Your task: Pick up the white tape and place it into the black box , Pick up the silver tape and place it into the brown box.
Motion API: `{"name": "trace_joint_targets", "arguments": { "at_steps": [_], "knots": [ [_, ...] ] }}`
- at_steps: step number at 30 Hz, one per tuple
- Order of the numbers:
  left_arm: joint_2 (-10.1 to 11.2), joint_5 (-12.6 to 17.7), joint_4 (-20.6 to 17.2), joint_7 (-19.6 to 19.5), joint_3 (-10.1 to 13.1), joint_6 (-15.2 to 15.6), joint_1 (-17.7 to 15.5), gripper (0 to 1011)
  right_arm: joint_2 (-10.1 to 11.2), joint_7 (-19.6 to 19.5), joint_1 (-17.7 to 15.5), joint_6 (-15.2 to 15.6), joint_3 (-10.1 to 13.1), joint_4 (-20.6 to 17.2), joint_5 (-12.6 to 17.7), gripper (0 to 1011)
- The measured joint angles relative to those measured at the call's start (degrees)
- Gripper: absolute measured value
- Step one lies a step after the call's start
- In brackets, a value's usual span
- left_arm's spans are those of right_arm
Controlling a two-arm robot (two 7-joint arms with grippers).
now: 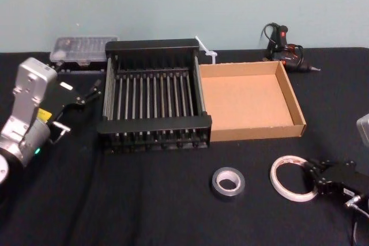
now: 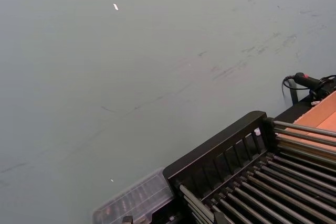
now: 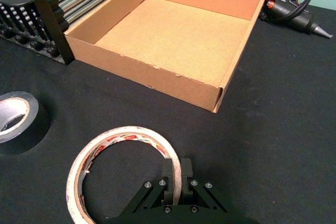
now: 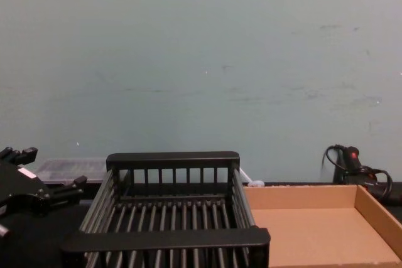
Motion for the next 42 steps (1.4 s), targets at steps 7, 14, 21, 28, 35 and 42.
{"name": "trace_joint_targets", "arguments": {
  "at_steps": [7,14,21,28,35,42],
  "knots": [
    [0.0,0.0,0.0,0.0,0.0,0.0,0.0,1001,-0.2,0.7,-0.4,-1.5,0.5,0.0,-0.1,94],
    [0.0,0.0,0.0,0.0,0.0,0.0,0.0,1001,-0.5,1.4,-1.2,-4.3,1.2,-0.3,-0.5,94],
    [0.0,0.0,0.0,0.0,0.0,0.0,0.0,1001,-1.2,2.0,-2.8,-8.9,2.7,-1.2,-0.6,94],
    [0.0,0.0,0.0,0.0,0.0,0.0,0.0,1001,-1.7,2.8,-4.3,-12.4,4.1,-2.2,-0.4,94],
    [0.0,0.0,0.0,0.0,0.0,0.0,0.0,1001,-2.2,3.8,-5.3,-15.4,5.1,-2.8,0.1,94],
    [0.0,0.0,0.0,0.0,0.0,0.0,0.0,1001,-3.3,4.3,-6.1,-18.4,6.4,-3.1,1.0,94]
  ]
}}
